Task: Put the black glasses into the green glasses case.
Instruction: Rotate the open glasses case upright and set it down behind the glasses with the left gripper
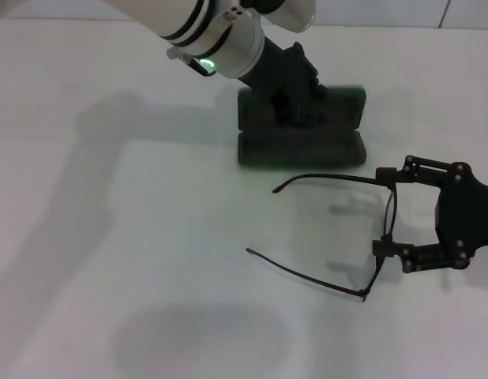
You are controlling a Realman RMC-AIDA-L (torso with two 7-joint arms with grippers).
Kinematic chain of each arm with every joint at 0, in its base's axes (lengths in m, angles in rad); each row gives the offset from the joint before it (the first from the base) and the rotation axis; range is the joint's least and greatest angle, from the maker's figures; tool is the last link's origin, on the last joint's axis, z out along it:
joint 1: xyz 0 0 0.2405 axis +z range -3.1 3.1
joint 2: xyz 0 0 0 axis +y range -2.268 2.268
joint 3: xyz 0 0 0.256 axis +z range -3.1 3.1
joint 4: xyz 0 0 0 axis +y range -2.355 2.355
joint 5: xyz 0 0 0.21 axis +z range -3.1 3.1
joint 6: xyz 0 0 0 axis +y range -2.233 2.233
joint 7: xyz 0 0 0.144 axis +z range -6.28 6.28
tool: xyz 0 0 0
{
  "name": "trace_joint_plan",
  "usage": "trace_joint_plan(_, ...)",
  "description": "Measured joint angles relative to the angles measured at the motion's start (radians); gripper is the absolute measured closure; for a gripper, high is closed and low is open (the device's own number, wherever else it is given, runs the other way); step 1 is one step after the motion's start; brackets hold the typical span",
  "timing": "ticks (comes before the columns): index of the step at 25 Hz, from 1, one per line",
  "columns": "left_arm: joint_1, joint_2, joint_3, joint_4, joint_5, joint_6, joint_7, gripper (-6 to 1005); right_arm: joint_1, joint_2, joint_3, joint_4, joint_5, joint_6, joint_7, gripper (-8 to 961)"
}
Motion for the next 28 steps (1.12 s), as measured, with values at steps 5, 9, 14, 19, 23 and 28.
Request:
trace_joint_plan(5,0.003,0.005,0.0,-0.015,-0.024,0.087,0.003,541,0.006,0.003,0.0,0.0,0.0,0.024,0.001,81)
trace_joint_plan(9,0.027,0.005,-0.001,-0.08,-0.148,0.235,0.023,398,0.013,0.004,0.021,-0.002,0.003,0.024,0.002,81)
trace_joint_plan(14,0.153,0.01,-0.001,-0.16,-0.506,0.35,0.033,300,0.045,-0.001,0.034,-0.002,-0.001,0.021,0.003,81)
trace_joint_plan(19,0.206,0.022,0.0,-0.18,-0.625,0.317,-0.167,245,0.075,-0.001,0.036,-0.001,-0.027,0.029,0.019,81)
trace_joint_plan(23,0.156,0.023,0.0,-0.193,-0.467,0.237,-0.327,250,0.098,0.008,0.032,-0.002,-0.049,0.054,0.031,81)
trace_joint_plan(28,0.096,0.003,0.0,-0.155,-0.32,0.09,-0.361,250,0.106,0.024,0.03,-0.002,-0.074,0.068,0.031,81)
